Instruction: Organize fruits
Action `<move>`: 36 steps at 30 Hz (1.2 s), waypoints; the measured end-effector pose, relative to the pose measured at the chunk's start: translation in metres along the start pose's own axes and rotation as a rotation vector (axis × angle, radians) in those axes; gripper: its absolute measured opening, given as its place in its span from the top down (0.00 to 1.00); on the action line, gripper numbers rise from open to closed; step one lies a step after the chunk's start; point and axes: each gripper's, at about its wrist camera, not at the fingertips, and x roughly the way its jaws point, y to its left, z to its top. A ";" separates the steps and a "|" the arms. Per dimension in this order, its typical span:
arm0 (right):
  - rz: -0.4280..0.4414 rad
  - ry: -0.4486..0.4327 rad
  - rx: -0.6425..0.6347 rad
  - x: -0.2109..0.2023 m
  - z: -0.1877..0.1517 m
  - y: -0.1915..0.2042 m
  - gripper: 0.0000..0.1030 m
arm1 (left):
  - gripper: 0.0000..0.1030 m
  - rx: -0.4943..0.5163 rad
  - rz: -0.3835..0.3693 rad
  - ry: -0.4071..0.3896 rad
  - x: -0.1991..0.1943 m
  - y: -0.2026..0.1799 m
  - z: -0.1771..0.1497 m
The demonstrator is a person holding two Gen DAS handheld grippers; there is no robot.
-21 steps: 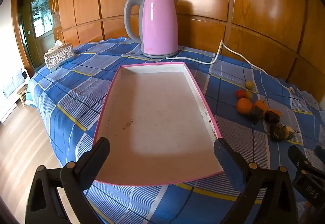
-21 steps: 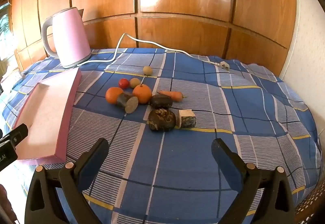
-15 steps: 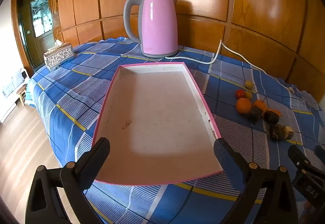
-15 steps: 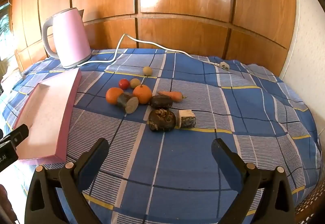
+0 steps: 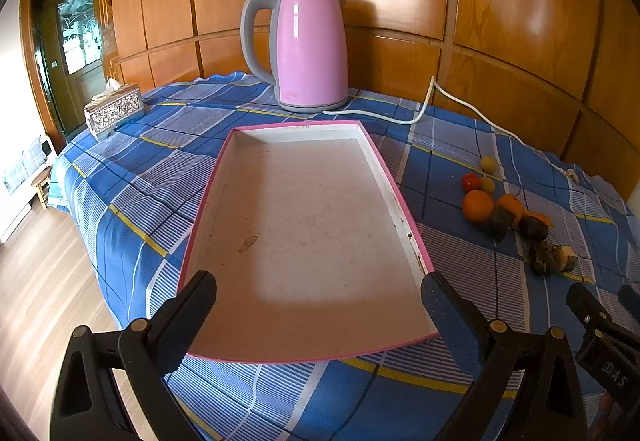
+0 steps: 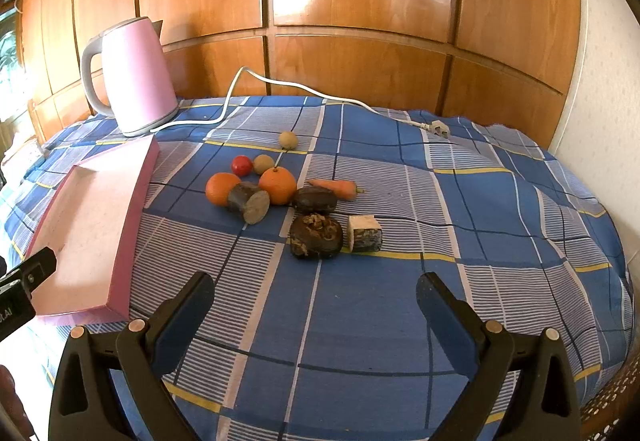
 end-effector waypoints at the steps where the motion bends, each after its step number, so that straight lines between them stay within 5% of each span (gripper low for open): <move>1: 0.000 0.000 0.001 0.000 0.000 0.000 0.01 | 0.00 0.000 0.000 0.000 -0.001 -0.002 -0.001; 24: -0.005 -0.004 0.010 0.001 0.000 -0.005 0.01 | 0.00 0.027 -0.011 -0.008 -0.001 -0.012 -0.002; 32: -0.021 0.011 0.054 0.008 0.002 -0.026 0.01 | 0.00 0.009 -0.198 -0.027 -0.001 -0.017 0.004; 36: -0.047 0.010 0.087 0.009 0.004 -0.045 0.01 | 0.00 0.100 -0.223 -0.014 0.003 -0.038 0.014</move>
